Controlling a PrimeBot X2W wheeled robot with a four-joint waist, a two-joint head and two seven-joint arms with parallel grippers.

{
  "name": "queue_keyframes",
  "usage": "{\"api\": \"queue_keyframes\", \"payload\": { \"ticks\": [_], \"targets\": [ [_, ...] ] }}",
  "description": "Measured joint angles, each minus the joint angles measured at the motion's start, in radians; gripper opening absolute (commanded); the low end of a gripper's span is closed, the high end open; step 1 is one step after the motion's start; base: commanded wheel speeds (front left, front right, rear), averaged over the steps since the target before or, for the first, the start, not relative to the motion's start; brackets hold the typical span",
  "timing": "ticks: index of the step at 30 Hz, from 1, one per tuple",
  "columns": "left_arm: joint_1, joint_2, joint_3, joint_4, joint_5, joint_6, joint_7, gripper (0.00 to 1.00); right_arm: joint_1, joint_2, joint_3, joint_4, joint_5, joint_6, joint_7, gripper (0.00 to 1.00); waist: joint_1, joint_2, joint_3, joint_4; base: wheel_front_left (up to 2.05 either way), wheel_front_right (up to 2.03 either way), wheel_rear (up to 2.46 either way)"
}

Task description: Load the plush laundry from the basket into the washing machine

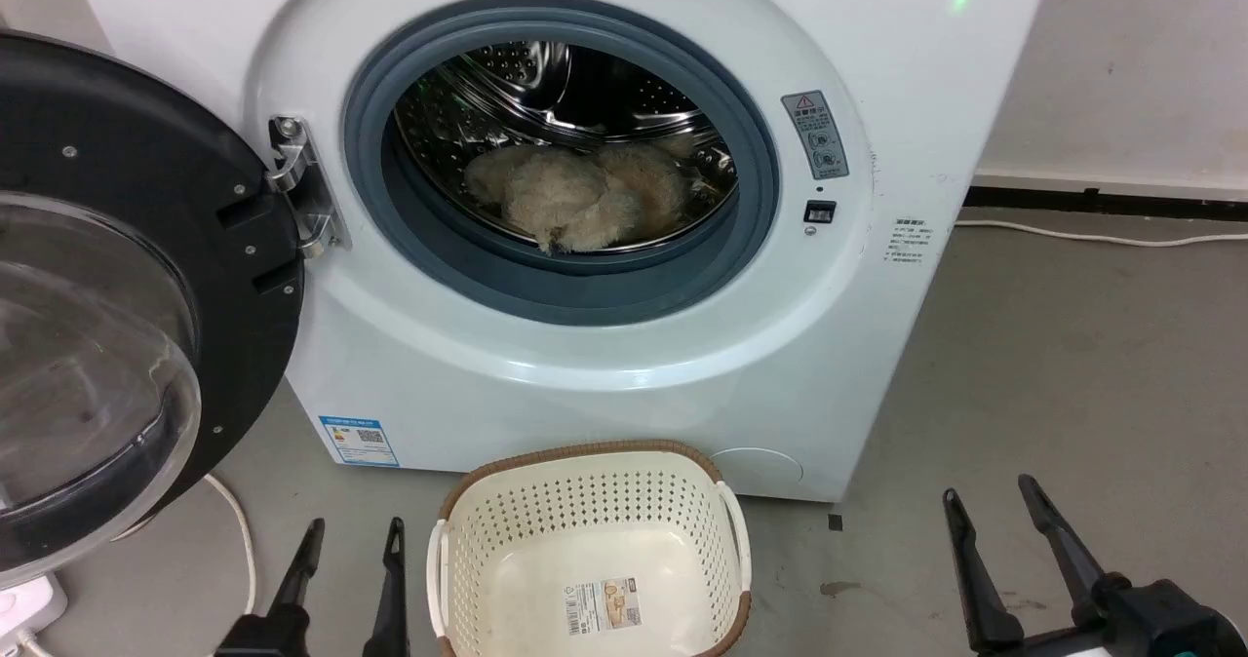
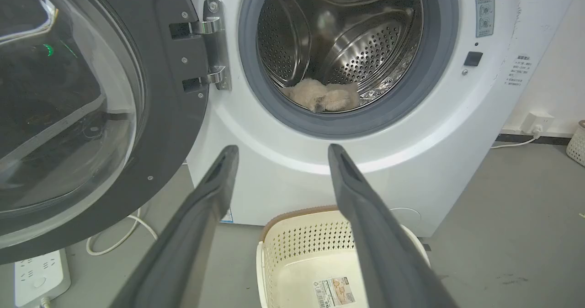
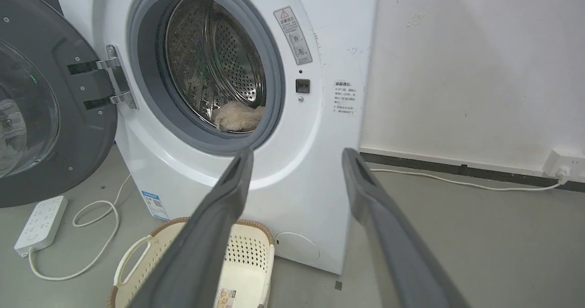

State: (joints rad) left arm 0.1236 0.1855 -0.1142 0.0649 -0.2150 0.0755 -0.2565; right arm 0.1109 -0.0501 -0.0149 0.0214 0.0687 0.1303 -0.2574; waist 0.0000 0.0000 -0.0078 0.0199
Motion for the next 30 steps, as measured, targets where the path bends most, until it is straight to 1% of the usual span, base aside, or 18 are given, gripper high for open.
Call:
{"api": "queue_keyframes", "payload": {
  "ticks": [7, 11, 12, 23, 30],
  "targets": [
    [0.013, -0.018, -0.002, -0.009, 0.056, -0.029, 0.0, 1.0, 0.005, 0.0, 0.001, 0.01, 0.003, 0.0, 0.0, 1.0, 0.0, 0.0, -0.005, 0.003, 0.0, 0.0, 0.0],
    [0.018, -0.023, -0.001, -0.025, 0.067, -0.054, 0.0, 1.0, 0.005, 0.0, 0.002, 0.018, 0.003, 0.0, 0.0, 1.0, 0.0, 0.0, -0.006, 0.0, 0.0, 0.0, 0.0],
    [0.017, -0.024, -0.001, -0.026, 0.068, -0.056, 0.001, 0.0, 0.005, 0.0, 0.003, 0.019, 0.003, 0.0, 0.0, 0.0, 0.0, 0.0, -0.006, -0.001, 0.0, 0.0, 0.0],
    [0.016, -0.025, 0.002, -0.025, 0.072, -0.057, 0.015, 0.0, 0.003, 0.0, 0.002, 0.018, 0.002, 0.0, 0.014, 0.0, 0.0, 0.0, -0.005, -0.002, 0.0, 0.0, 0.0],
    [0.015, -0.035, 0.007, -0.026, 0.077, -0.057, 0.028, 0.0, 0.002, 0.0, 0.002, 0.017, 0.001, 0.0, 0.028, 0.0, 0.0, 0.0, -0.004, -0.003, 0.0, 0.0, 0.0]
  ]
}}
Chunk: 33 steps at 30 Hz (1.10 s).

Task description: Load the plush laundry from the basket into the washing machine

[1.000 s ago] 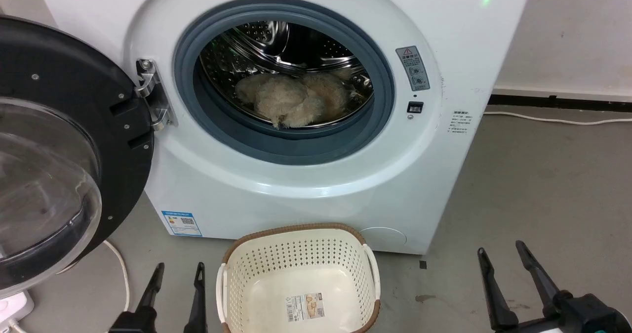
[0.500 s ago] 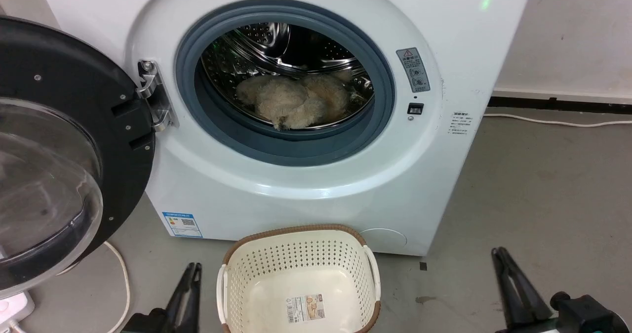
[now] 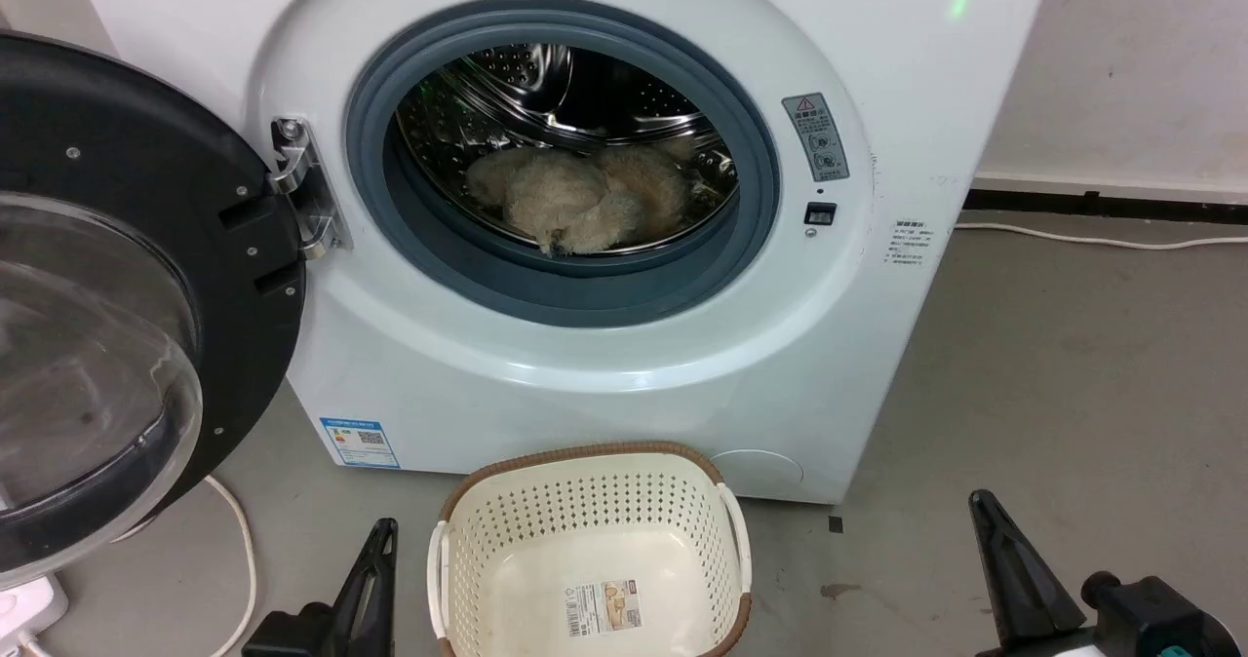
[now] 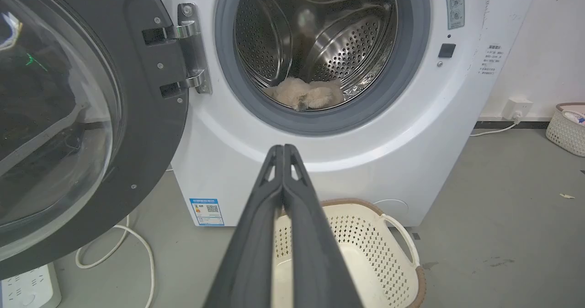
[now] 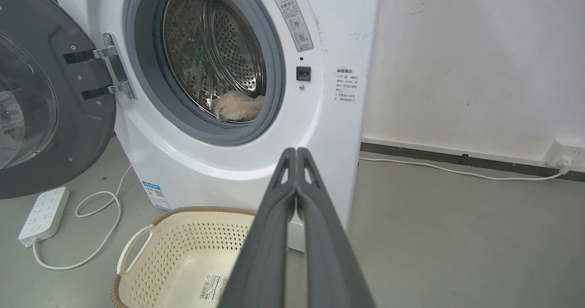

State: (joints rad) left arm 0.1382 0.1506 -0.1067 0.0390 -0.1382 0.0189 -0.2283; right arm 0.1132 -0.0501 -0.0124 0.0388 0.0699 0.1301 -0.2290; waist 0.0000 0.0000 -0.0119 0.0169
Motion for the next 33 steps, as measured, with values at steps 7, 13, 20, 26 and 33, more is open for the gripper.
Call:
{"api": "queue_keyframes", "payload": {
  "ticks": [7, 13, 20, 26, 33],
  "targets": [
    [-0.011, -0.006, 0.006, -0.001, 0.007, -0.001, 0.014, 0.0, -0.004, 0.0, 0.001, -0.002, -0.003, 0.0, 0.015, 0.0, 0.0, 0.0, 0.001, -0.001, 0.0, 0.0, 0.0],
    [-0.015, -0.01, 0.014, -0.003, 0.017, -0.001, 0.026, 0.0, -0.006, 0.0, 0.001, -0.002, -0.009, 0.0, 0.026, 0.0, 0.0, 0.0, 0.001, -0.002, 0.0, 0.0, 0.0],
    [-0.022, -0.014, 0.021, -0.005, 0.025, -0.002, 0.043, 0.0, -0.018, 0.0, 0.002, -0.004, -0.009, 0.0, 0.04, 0.0, 0.0, 0.0, 0.002, -0.003, 0.0, 0.0, 0.0],
    [-0.03, -0.019, 0.025, -0.006, 0.033, -0.004, 0.053, 0.0, -0.019, 0.0, 0.002, -0.007, -0.014, 0.0, 0.053, 0.0, 0.0, 0.0, 0.003, -0.004, 0.0, 0.0, 0.0],
    [-0.039, -0.031, 0.032, -0.01, 0.04, -0.004, 0.071, 0.0, -0.027, 0.0, 0.003, -0.009, -0.019, 0.0, 0.07, 0.0, 0.0, 0.0, 0.004, -0.005, 0.0, 0.0, 0.0]
  ]
}}
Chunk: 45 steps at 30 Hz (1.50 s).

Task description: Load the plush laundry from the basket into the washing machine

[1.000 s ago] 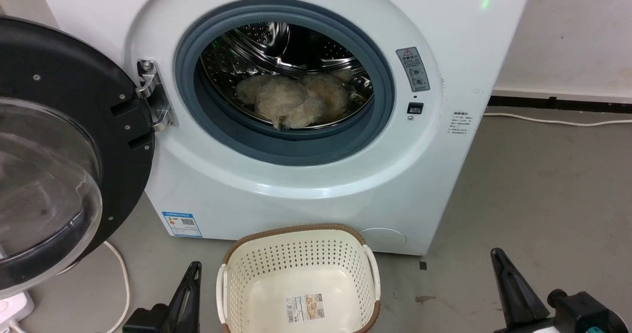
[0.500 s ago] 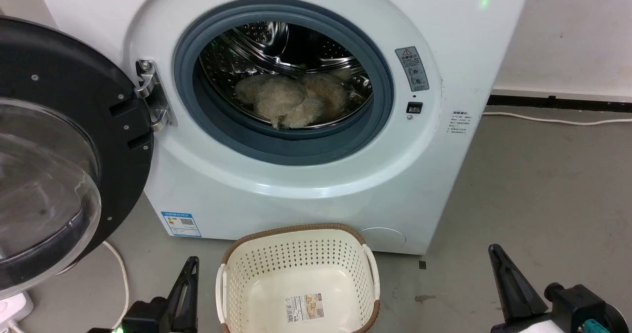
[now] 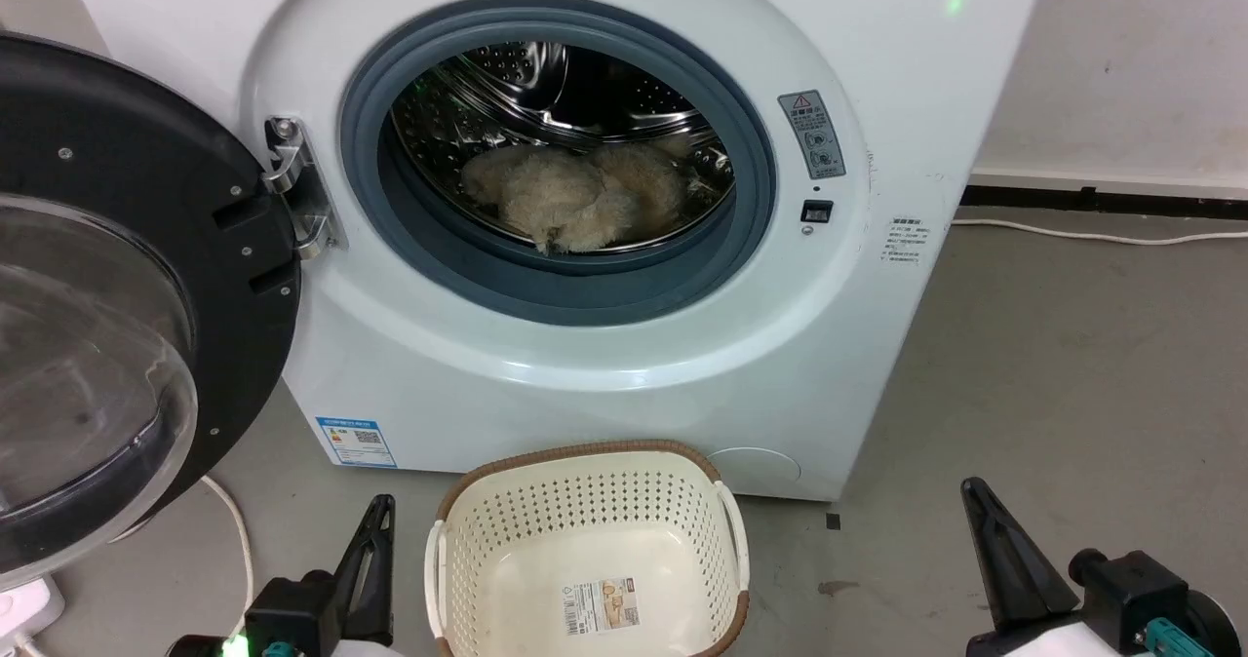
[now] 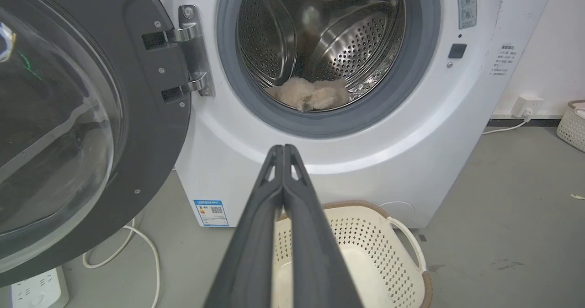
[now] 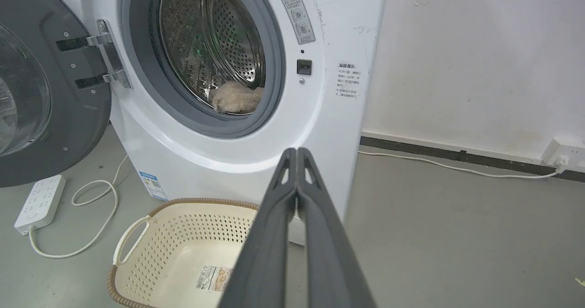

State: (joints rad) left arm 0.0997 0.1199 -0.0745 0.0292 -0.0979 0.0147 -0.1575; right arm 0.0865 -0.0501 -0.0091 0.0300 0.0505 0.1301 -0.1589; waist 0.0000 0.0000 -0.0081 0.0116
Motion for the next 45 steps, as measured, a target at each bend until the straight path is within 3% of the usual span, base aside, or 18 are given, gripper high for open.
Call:
{"api": "queue_keyframes", "payload": {
  "ticks": [45],
  "targets": [
    [-0.053, -0.041, 0.045, -0.015, 0.054, -0.006, 0.096, 0.0, -0.04, 0.0, 0.005, -0.015, -0.029, 0.0, 0.097, 0.0, 0.0, 0.0, 0.005, -0.007, 0.0, 0.0, 0.0]
  ]
}}
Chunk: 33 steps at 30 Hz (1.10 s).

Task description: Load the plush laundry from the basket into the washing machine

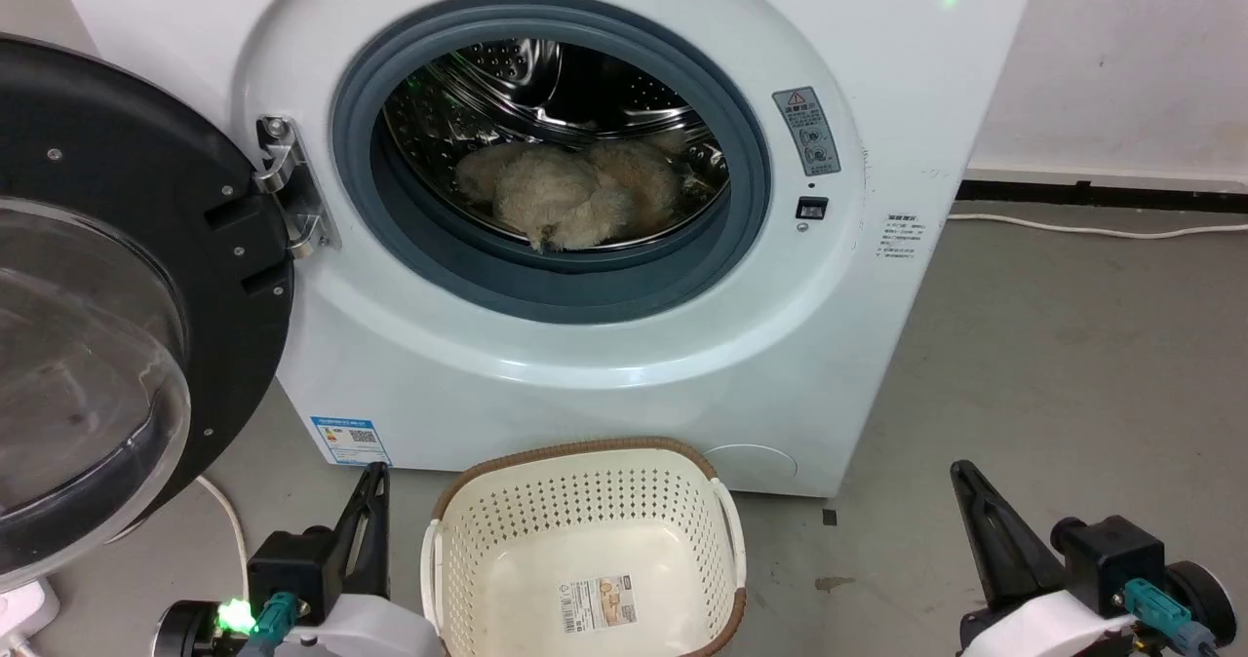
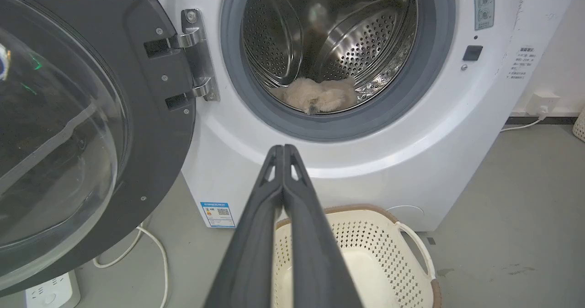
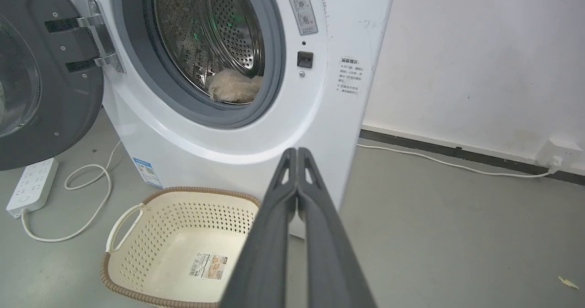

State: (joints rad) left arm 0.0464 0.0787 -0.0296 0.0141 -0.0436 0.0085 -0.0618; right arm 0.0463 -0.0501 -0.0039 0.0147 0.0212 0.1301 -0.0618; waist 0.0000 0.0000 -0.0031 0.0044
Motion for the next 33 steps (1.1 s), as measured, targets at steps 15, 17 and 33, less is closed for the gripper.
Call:
{"api": "queue_keyframes", "payload": {
  "ticks": [15, 17, 33],
  "targets": [
    [-0.012, -0.01, 0.013, -0.005, 0.017, -0.002, 0.028, 0.0, -0.019, 0.0, 0.001, -0.004, -0.006, 0.0, 0.026, 0.0, 0.0, 0.0, 0.002, -0.002, 0.0, 0.0, 0.0],
    [-0.015, -0.011, 0.015, -0.005, 0.019, -0.003, 0.035, 0.0, -0.02, 0.0, 0.001, -0.005, -0.006, 0.0, 0.034, 0.0, 0.0, 0.0, 0.002, -0.003, 0.0, 0.0, 0.0],
    [-0.031, -0.027, 0.027, -0.009, 0.041, -0.003, 0.062, 0.0, -0.035, 0.0, 0.003, -0.01, -0.014, 0.0, 0.06, 0.0, 0.0, 0.0, 0.003, -0.004, 0.0, 0.0, 0.0]
  ]
}}
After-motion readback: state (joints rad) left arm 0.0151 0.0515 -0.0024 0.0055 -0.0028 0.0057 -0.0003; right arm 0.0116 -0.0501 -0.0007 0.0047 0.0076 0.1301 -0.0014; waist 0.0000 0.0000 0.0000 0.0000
